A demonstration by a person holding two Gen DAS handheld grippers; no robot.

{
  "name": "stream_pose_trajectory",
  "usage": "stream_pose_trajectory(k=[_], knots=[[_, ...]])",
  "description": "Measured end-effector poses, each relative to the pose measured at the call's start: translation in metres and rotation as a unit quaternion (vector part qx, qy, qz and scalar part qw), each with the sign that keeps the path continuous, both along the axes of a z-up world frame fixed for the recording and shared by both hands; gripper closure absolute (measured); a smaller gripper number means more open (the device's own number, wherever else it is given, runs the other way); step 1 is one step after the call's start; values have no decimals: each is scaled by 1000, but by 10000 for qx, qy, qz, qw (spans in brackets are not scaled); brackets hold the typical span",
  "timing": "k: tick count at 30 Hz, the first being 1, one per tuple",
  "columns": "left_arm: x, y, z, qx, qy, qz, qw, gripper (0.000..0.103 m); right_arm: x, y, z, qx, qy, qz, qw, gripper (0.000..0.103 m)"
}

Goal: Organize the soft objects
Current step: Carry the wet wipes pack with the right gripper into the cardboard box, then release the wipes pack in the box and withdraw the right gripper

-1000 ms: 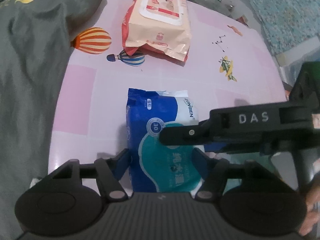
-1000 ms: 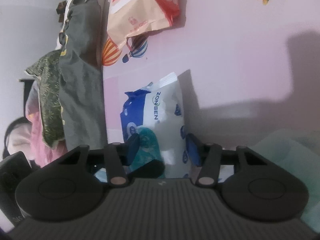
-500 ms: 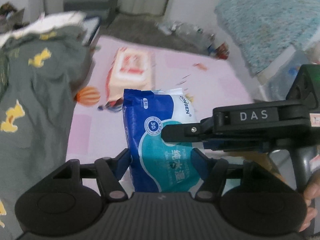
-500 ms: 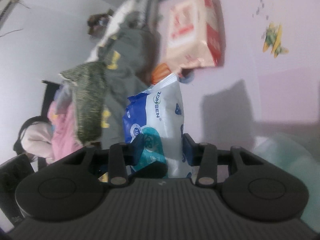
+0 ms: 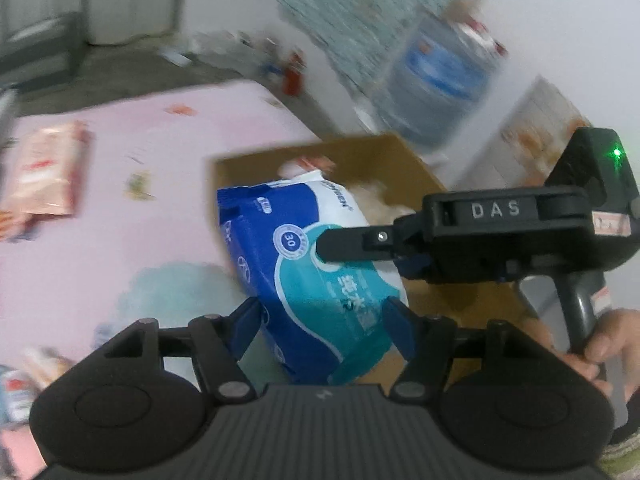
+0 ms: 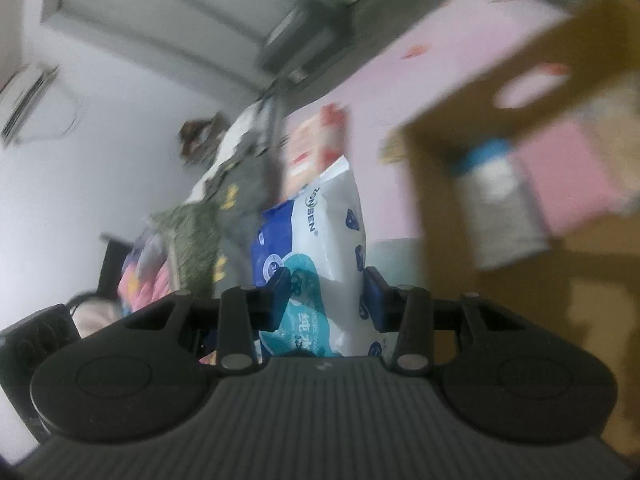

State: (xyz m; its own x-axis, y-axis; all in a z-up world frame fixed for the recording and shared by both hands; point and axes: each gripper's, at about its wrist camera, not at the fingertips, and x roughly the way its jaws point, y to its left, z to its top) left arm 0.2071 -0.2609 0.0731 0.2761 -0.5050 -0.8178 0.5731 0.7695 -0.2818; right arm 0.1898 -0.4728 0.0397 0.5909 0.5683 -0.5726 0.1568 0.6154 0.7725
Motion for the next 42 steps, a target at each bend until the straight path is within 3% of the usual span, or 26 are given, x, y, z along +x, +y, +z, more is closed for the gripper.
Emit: stream_pose_trajectory(k=[8,11,13,16,22,24,29,35,42], knots=[[-3,-71,-69,591,628,-451,9953,36,-38,-74,-81,361,629,-593,9956,65],[2,-67,-75,617,663,-349,9953,36,-30,-77,-116,463,952,-576,9927,71],[-2,-59,-71,533,649,-367,9958,36,-25,-74,-128,192,1151,-576,9915,71],[-9,-45,-57,375,508,-428,9971,33,-23,-71,-133,-60,1369,-597,9888,71],[-21,4,-32,69,148,-211,9996,30,-35,-67,-109,-770,1125,-629,9887,66],[-24,23,-29,45,50,-65,10000,29,-33,-65,-112,-889,1308,-510,9861,56],[-36,68,-33,-62,-131,199,9997,29,-29,-42,-132,-1179,1752,-39,9774,52],[-44,117,-43,-388,17,671,9970,29,-30,-27,-139,-884,1824,-506,9779,54],[-62,157,-45,-519,-176,1095,9925,29,-28,-19,-145,-542,1809,-1126,9755,55]])
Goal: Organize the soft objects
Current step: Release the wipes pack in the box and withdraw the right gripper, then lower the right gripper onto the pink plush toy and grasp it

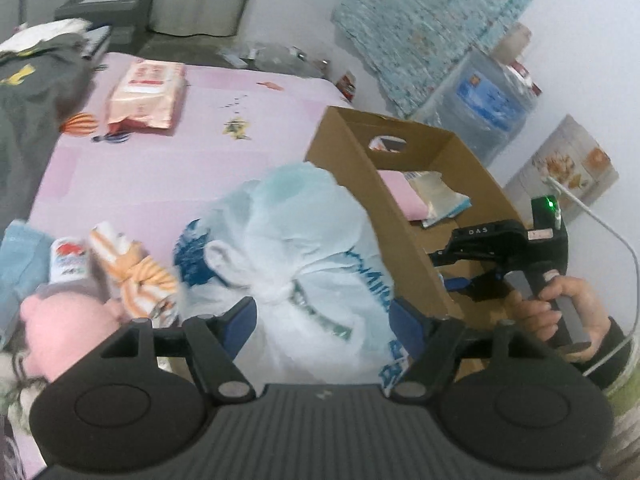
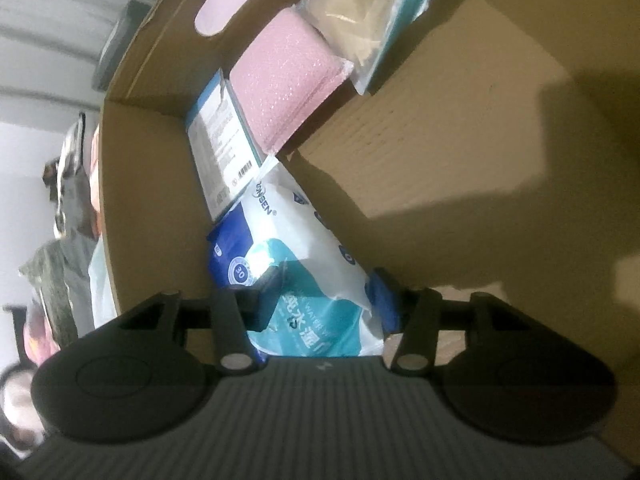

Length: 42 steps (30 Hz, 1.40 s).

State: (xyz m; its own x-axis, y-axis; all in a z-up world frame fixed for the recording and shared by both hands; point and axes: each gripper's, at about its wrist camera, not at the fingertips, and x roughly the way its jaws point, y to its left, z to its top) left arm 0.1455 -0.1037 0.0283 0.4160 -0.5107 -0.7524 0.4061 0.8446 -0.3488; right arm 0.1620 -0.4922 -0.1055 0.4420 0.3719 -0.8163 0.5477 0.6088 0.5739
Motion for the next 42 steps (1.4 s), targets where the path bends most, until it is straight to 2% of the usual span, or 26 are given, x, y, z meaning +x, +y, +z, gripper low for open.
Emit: stream_pose_trajectory(k=[3,5,7,10,14,17,20,25,29,32,36,42], knots=[[-9,13,-1,-18,-84,153,9998,28,-3,3,-1,88,-28,-158,9998,53],[-17,20,1,57,-235,245,9994,25,-5,5,4,-22,-83,-129,9999,53],[-25,31,4,129,-431,350,9984,23,-9,4,17,-301,-242,-115,9992,45],[-39,51,10,297,-752,553,9952,20,-22,1,43,-705,-631,-168,9954,33],[-57,78,16,584,-1106,953,9876,18,-41,5,83,-932,-1249,-98,9877,29],[-65,100,18,708,-1298,1277,9807,18,-48,29,113,-1016,-1777,216,9786,24],[-72,119,17,809,-1410,1594,9738,17,-45,63,135,-805,-2184,720,9699,22],[-74,140,10,995,-1433,1942,9653,18,-25,137,147,29,-2604,1656,9512,21],[-74,149,2,1140,-1407,2089,9610,18,-6,198,142,516,-2570,2193,9398,21],[-78,151,-6,1079,-1318,2067,9635,18,10,234,132,745,-2406,2483,9354,21],[-78,146,-20,977,-1151,1944,9692,22,27,279,116,806,-2073,2922,9302,21],[-72,127,-36,963,-1253,1663,9733,26,53,321,77,888,-1373,3075,9374,21]])
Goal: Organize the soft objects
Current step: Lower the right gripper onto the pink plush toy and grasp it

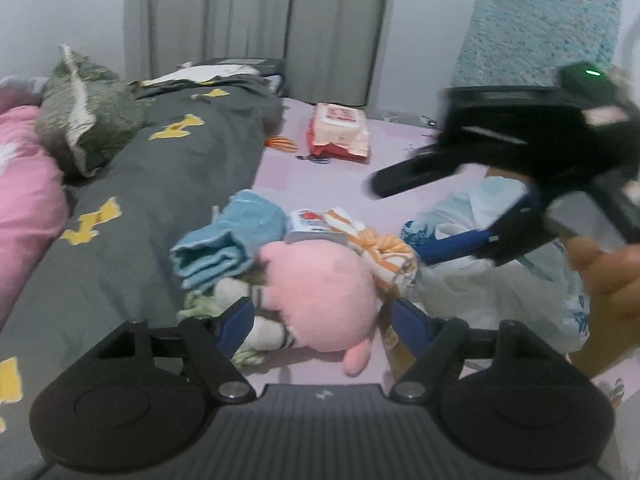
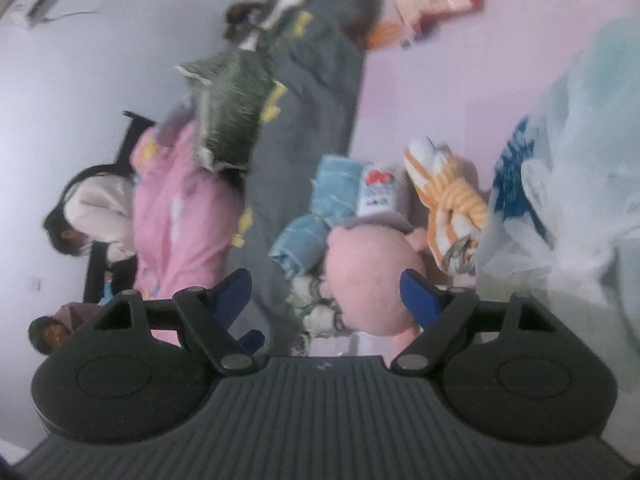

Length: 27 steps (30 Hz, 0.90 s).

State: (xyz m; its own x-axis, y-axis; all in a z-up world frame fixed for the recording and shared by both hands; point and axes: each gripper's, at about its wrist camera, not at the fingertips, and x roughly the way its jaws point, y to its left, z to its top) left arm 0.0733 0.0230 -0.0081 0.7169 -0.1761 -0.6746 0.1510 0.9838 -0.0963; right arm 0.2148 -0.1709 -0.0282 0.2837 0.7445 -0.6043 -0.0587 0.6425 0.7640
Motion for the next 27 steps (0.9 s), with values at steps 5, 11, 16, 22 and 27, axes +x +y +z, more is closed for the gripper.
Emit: stream_pose_trajectory(k=[5,11,16,22,27], knots=[[18,-12,-15,116,6,-156,9998,26,16,18,-24,-104,314,0,9995,21],[43,-28,-35,487,279,-243,9981,26,31,34,-45,-319,549,50,9980,21],[57,-34,-45,558,439,-173,9973,20,43,43,-62,-362,742,89,9965,18],[66,-31,-50,636,557,81,9964,23,56,44,-84,20,1091,139,9939,12],[66,-20,-43,332,607,99,9976,30,55,43,-97,328,1333,51,9905,12]])
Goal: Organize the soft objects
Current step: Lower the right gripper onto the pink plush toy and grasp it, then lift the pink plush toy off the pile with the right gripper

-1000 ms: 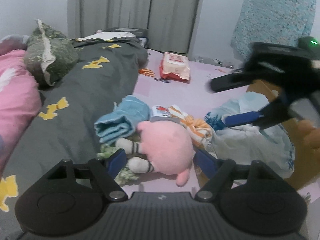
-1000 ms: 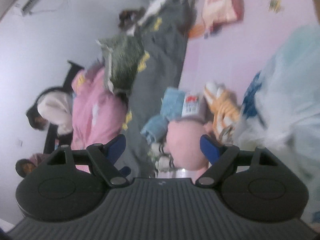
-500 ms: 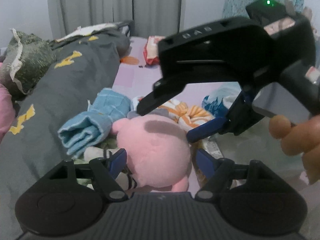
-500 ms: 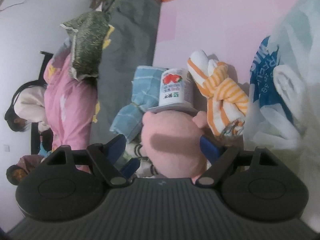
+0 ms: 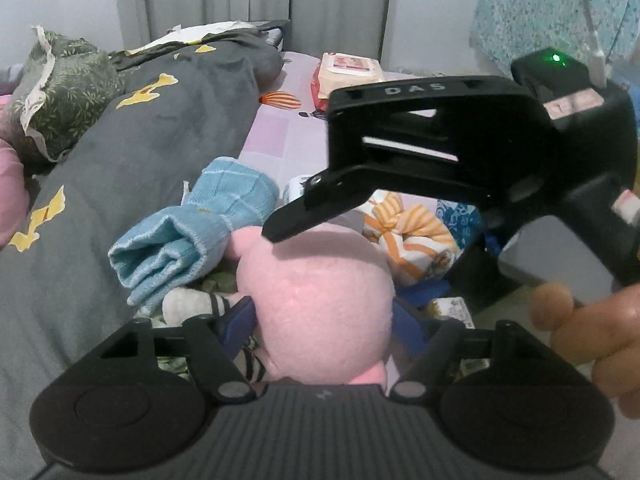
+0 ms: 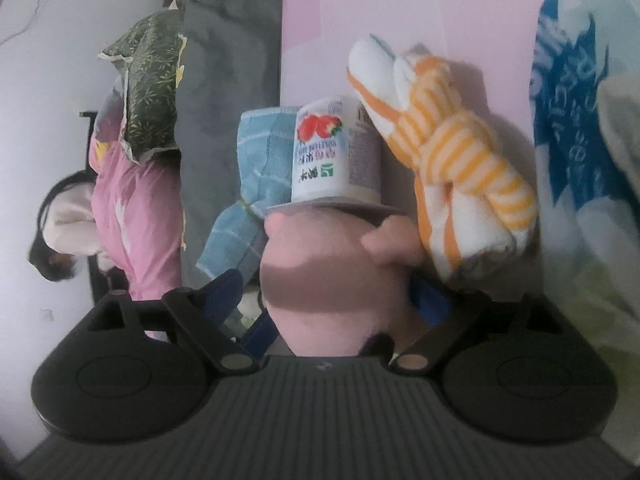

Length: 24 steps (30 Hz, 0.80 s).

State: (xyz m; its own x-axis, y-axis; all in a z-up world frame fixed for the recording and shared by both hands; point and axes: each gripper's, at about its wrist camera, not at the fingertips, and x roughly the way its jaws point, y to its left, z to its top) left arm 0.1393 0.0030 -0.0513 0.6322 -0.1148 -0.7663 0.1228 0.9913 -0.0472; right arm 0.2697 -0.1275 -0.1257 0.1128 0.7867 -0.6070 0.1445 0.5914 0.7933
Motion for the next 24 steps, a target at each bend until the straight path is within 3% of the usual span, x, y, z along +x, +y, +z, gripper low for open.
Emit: stream_pose_trajectory(k=[8,14,17,19,24], knots=[[-19,22,38,-826,-288,-37,9962,30,-19,-20,43,493,-450,-76,9977,12],[-25,36,53,-1942,-148,-150,9807,30,-42,-48,78,777,-1110,-340,9902,14],[-27,30,53,-1870,-186,-155,9821,29,-48,-59,75,726,-1047,-527,9905,26],[-30,27,52,-1836,-195,-176,9826,29,-53,-67,70,694,-966,-642,9908,41],[-40,24,50,-1830,-259,-272,9824,29,-65,-75,63,709,-910,-857,9896,46]])
